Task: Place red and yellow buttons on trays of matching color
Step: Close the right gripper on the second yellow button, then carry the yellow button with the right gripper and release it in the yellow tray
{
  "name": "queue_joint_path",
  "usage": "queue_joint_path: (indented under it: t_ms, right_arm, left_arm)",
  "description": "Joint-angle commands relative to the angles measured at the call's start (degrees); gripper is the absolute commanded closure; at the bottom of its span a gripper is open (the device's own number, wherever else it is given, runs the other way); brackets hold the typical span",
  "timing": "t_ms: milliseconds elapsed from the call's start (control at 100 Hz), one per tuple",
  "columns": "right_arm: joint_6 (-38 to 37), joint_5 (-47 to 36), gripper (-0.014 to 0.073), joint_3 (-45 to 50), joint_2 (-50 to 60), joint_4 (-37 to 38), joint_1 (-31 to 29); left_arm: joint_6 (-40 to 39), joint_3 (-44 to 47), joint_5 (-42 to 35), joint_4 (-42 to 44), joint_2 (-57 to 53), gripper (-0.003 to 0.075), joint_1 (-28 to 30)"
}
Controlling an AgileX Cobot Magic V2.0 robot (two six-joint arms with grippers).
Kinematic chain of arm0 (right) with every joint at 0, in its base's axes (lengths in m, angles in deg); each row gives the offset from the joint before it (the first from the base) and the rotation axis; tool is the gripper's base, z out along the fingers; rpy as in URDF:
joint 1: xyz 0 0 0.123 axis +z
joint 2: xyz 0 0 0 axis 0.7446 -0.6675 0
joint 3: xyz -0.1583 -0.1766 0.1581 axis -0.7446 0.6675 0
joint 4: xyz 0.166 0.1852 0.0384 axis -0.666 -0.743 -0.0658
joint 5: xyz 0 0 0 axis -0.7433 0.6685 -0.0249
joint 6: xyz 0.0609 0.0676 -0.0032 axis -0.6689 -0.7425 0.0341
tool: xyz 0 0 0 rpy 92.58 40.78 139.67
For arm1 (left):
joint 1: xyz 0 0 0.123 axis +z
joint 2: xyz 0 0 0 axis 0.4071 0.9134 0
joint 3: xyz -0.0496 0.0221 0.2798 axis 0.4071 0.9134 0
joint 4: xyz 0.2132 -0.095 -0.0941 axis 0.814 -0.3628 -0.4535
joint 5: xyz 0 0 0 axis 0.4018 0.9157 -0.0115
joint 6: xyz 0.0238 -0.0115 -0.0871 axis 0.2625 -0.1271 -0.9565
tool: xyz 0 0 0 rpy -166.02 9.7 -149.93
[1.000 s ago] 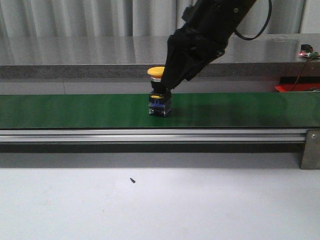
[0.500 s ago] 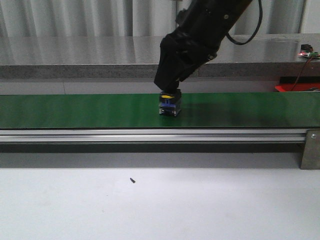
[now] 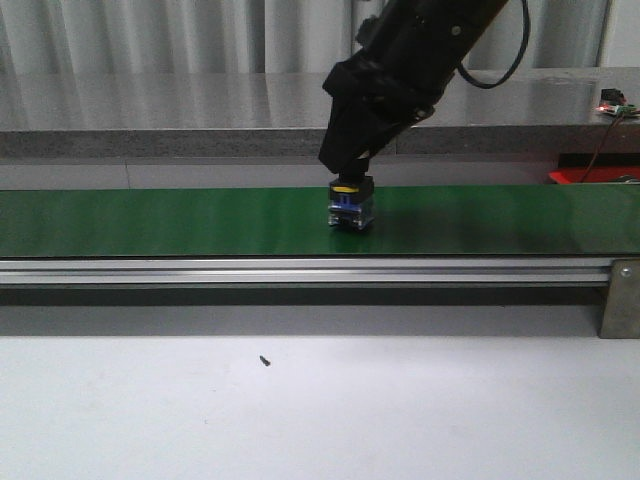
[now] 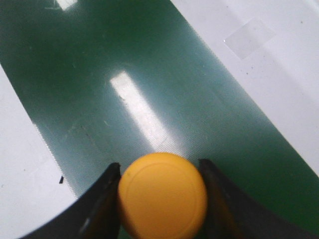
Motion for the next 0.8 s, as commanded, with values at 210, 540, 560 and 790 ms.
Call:
queue_joint_path:
  t_ms: [210,540,560,790]
  right_arm:
    - [-2.0,-1.8,0.0410,4.9,11.9,-2.0,-7.3]
    - [-2.6,-3.9,0.0410,16.7,22.9,-2.0,-20.5]
    - [-2.6,-3.9,0.0410,17.4,23.6,-2.0,-21.5]
    - [-2.6,-4.6,0.0410,24.7,29.8,-2.0,-32.2]
  left_arm:
    - [-0.2,-1.4,-4.0,-1.5,0.2,0.0740,-0.4]
    - [-0.2,-1.4,-4.0,-1.5,0.2,0.0740,-0.4]
    - [-0.2,-1.4,-4.0,-1.5,0.2,0.0740,-0.4]
    - [-0.2,-1.4,-4.0,-1.5,0.2,0.0740,-0.4]
